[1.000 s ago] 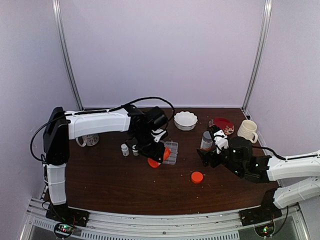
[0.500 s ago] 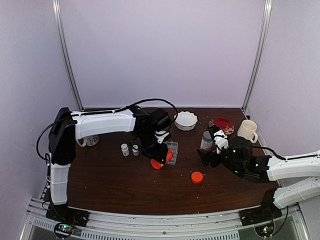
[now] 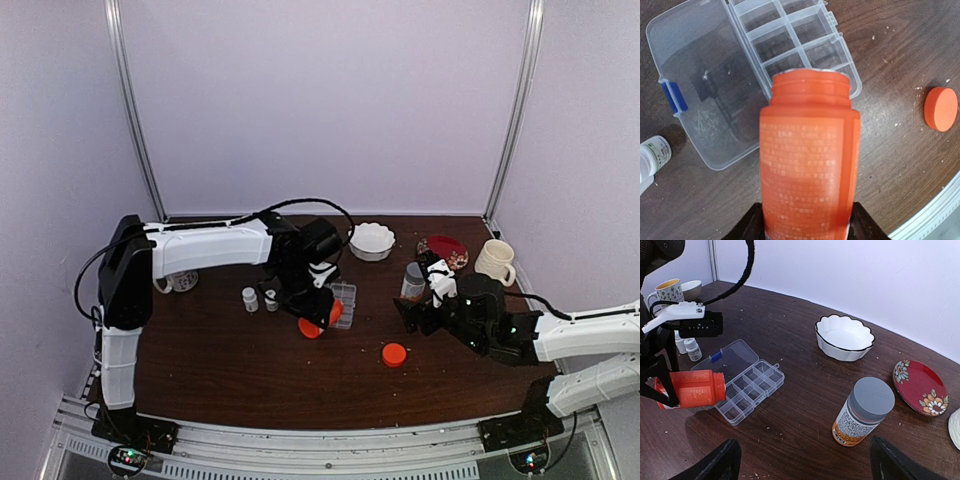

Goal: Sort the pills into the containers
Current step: Pour the pill into the compartment of the pill container.

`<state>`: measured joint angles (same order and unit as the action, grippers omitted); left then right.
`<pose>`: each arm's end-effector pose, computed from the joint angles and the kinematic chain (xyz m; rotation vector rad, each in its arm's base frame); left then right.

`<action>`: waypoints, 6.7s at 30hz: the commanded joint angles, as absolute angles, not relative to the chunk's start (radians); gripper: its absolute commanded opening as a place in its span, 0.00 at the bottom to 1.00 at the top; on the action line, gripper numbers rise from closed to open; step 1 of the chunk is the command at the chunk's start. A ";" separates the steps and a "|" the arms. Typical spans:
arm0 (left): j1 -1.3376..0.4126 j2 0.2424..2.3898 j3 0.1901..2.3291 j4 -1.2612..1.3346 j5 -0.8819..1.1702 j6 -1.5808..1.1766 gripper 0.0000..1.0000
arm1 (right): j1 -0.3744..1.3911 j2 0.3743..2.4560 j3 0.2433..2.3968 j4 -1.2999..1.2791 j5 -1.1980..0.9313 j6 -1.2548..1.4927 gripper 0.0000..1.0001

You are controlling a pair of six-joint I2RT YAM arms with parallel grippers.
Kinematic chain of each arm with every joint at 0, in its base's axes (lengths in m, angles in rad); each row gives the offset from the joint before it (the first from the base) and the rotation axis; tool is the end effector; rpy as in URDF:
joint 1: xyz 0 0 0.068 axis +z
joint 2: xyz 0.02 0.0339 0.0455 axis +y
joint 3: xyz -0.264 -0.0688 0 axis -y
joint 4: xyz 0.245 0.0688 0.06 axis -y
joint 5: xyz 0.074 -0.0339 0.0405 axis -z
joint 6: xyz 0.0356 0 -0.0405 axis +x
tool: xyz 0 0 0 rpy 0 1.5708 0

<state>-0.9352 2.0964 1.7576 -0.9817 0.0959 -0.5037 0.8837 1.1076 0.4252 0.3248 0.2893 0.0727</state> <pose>0.2529 -0.3485 0.2110 0.6589 2.9221 -0.3564 0.1546 0.1724 0.2039 -0.5791 1.8409 0.3648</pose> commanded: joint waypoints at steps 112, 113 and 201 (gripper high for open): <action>-0.929 2.098 1.813 -1.013 0.143 -0.483 0.00 | 0.879 1.123 0.453 0.302 0.310 0.051 0.92; -0.929 2.114 1.836 -1.057 0.094 -0.486 0.00 | 0.879 1.121 0.453 0.302 0.310 0.052 0.92; -0.933 2.214 1.994 -1.245 0.053 -0.441 0.00 | 0.879 1.140 0.467 0.289 0.313 0.042 0.91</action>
<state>-0.9508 2.2028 1.9980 -1.2354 0.0406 -0.4500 0.8837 1.1400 0.4408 0.2951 0.2893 0.0505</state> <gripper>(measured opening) 0.518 0.914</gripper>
